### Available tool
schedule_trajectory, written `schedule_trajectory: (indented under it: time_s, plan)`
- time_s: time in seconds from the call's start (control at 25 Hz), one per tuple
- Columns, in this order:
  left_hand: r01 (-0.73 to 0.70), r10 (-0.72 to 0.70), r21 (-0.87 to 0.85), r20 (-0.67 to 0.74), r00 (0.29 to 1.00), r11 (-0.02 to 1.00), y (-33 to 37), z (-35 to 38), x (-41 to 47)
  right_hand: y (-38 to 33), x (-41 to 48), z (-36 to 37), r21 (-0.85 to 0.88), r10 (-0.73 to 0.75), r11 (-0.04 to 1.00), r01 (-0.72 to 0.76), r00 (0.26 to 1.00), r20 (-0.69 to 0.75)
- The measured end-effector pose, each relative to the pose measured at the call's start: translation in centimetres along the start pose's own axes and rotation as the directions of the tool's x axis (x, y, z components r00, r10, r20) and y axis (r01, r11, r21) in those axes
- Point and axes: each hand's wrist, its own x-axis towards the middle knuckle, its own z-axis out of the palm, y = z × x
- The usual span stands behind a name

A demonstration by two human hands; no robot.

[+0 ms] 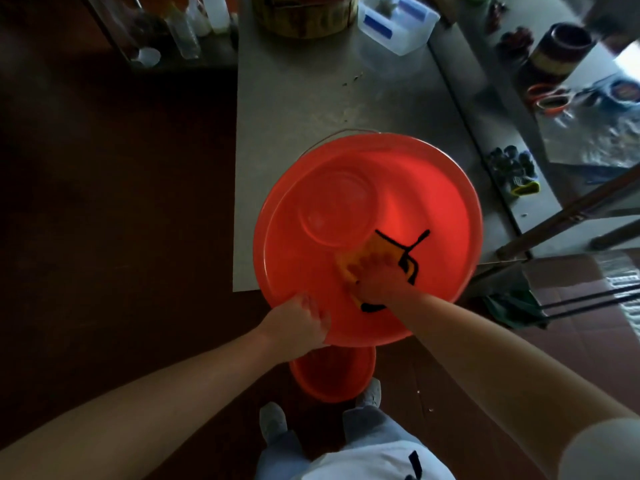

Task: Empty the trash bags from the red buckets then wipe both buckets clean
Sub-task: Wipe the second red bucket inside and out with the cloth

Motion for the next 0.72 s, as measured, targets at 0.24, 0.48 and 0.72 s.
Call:
schedule_trajectory:
  time_s: [0.24,0.48,0.72]
  plan:
    - [-0.011,0.006,0.078,0.062,0.998,0.997,0.9,-0.5,0.7,2.2,-2.6,1.1,-0.071,0.122,0.990,-0.123,0.992,-0.027]
    - [-0.012,-0.001,0.116,0.112,0.994,0.993,0.7,-2.5,0.0,-4.0,-6.3,2.8,0.311,0.022,0.949,-0.057,0.993,0.113]
    - [-0.060,0.047,0.124,0.108,0.993,0.991,0.4,-3.5,-0.6,-0.2,-10.2,2.6,0.055,0.102,0.993,-0.105,0.993,0.062]
